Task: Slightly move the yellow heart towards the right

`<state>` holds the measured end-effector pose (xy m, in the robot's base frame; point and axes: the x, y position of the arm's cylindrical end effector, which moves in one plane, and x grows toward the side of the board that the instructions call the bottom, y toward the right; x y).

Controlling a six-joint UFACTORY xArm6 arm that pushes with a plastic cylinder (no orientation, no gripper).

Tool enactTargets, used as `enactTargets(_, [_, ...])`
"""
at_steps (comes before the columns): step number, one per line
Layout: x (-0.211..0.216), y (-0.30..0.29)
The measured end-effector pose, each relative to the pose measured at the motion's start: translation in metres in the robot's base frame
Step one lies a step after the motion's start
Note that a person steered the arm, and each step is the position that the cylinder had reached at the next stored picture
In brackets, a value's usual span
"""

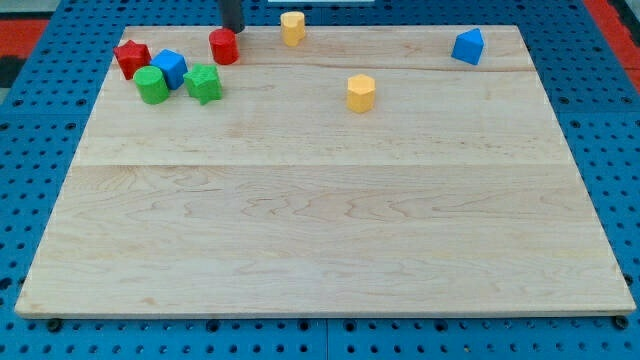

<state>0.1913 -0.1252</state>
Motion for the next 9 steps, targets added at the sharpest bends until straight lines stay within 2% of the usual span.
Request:
enactTargets(1, [0.005, 0.052])
enactTargets(2, [0.078, 0.142])
enactTargets(3, [0.111, 0.144])
enactTargets(4, [0.085, 0.093])
enactTargets(5, [0.037, 0.044])
enactTargets(6, [0.001, 0.024])
enactTargets(7, [0.001, 0.028])
enactTargets(8, [0.001, 0.058])
enactTargets(9, [0.071, 0.137])
